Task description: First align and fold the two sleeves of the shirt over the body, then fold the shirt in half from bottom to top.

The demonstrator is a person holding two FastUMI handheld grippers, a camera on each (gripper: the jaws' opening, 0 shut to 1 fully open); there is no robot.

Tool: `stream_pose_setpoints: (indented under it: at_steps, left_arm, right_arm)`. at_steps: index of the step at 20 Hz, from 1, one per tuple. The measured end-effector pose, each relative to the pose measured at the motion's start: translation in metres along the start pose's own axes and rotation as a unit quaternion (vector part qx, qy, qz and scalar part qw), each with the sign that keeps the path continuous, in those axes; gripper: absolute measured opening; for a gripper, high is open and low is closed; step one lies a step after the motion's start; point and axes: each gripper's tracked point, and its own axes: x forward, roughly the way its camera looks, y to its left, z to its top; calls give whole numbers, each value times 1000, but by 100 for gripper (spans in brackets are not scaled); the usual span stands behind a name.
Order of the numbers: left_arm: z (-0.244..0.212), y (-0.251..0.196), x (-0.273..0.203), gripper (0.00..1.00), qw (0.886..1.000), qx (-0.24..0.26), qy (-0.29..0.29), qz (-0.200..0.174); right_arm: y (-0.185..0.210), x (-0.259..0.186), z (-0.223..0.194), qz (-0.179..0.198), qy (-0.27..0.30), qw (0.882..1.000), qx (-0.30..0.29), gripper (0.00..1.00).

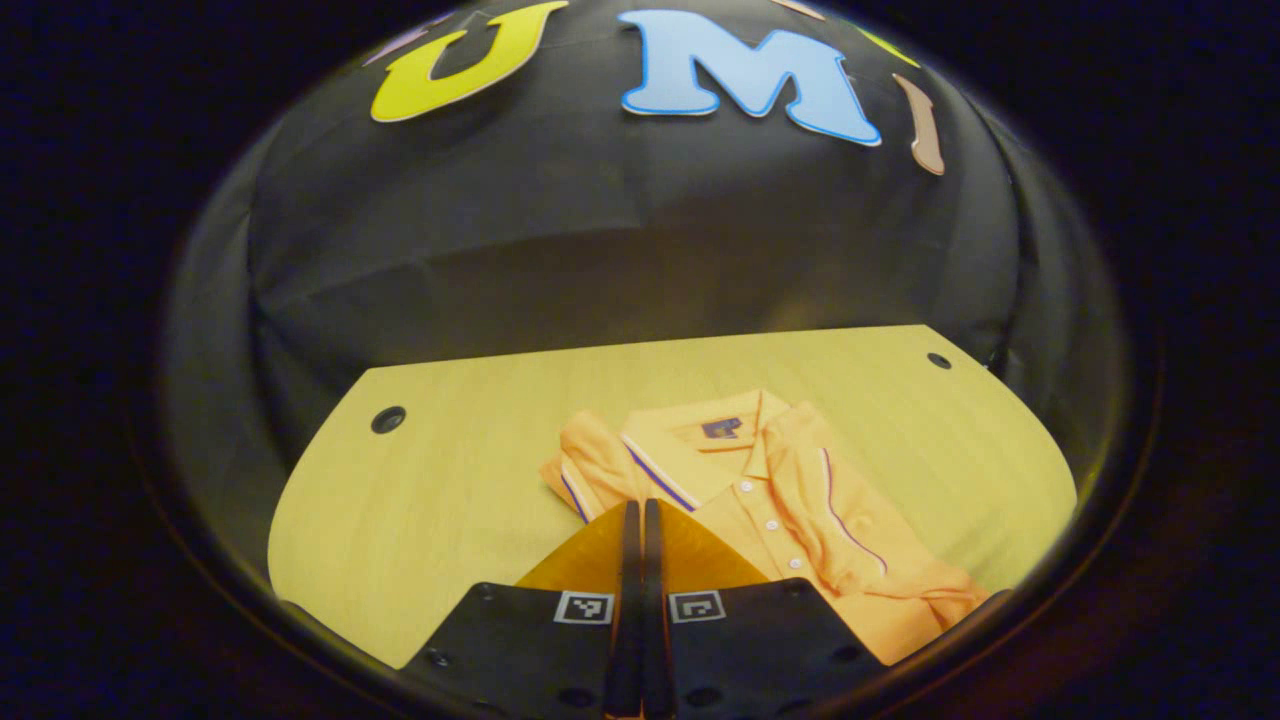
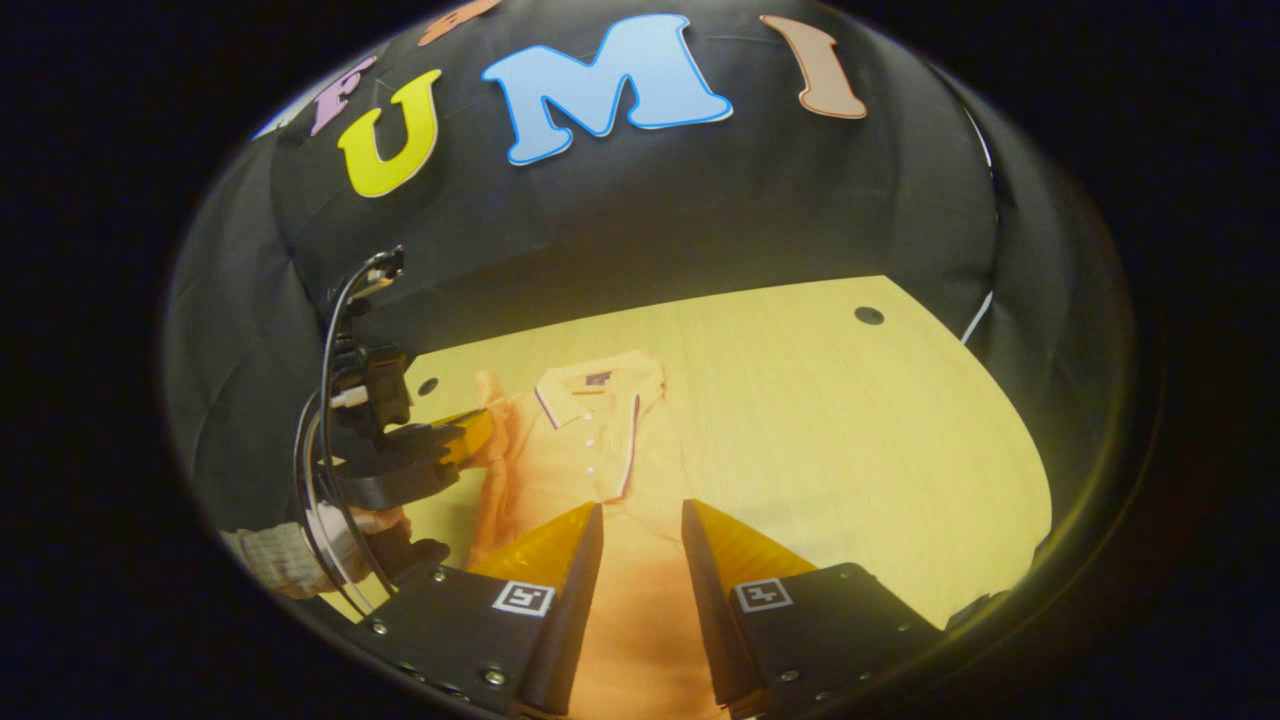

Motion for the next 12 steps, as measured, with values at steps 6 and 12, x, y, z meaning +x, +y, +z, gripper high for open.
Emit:
stream_pose_setpoints:
  at_steps: [6,12]
  left_arm:
    - [-34,-35,26,6,998,19,51,-23]
    - [-70,-44,38,7,995,32,94,-27]
  right_arm:
    - [-21,-7,-6,-19,3,1000,17,48]
    - [-36,-11,-12,-34,7,999,32,51]
